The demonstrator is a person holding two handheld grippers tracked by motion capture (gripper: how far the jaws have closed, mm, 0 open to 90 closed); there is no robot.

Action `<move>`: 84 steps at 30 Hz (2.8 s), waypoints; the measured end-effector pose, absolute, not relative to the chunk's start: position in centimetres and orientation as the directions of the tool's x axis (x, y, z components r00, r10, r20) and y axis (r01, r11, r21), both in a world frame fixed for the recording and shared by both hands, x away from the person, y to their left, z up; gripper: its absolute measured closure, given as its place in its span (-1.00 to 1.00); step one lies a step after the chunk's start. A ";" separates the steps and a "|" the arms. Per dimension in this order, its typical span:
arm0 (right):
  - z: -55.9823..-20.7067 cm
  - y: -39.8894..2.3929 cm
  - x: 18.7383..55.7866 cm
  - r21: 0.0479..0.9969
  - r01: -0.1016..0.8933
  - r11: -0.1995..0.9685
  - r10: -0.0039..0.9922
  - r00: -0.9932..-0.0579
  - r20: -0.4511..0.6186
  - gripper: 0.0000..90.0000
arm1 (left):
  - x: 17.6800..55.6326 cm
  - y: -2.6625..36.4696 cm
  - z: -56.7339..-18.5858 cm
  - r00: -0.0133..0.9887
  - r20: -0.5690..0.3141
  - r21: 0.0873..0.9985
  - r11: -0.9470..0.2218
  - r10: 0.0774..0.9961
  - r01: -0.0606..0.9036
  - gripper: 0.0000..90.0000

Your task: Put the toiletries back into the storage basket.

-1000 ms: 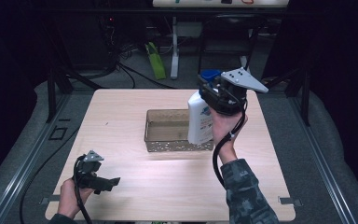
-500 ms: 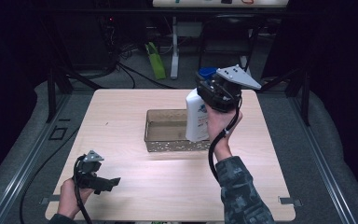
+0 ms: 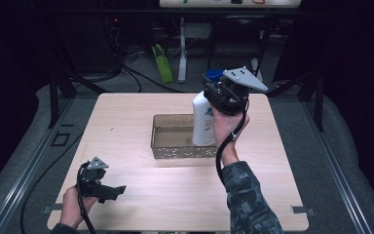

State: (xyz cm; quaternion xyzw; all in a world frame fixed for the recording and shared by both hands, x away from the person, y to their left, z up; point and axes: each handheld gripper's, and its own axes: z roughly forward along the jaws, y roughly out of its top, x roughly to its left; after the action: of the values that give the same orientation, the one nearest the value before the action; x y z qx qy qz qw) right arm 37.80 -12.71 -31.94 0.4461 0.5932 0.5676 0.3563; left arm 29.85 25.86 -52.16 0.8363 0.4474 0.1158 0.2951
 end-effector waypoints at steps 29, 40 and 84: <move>-33.3 -11.8 39.9 0.985 0.162 -0.055 0.938 -0.329 0.106 0.31 | 29.6 25.6 -52.0 0.589 -0.069 0.600 -0.438 0.805 0.669 -0.97; -34.9 -11.9 40.3 0.981 0.184 -0.067 0.940 -0.318 0.124 0.31 | 29.6 25.5 -52.0 0.596 -0.065 0.598 -0.447 0.800 0.665 -0.97; -39.9 -12.6 38.9 0.962 0.253 -0.099 0.955 -0.246 0.163 0.29 | 29.5 25.2 -52.2 0.604 -0.058 0.586 -0.463 0.795 0.665 -0.96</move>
State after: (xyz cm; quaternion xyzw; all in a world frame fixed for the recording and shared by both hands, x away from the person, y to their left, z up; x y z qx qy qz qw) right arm 38.93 -12.60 -39.86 0.5174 0.5841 0.5310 0.3306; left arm 29.48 25.18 -52.20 0.8478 0.4305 0.1123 0.2885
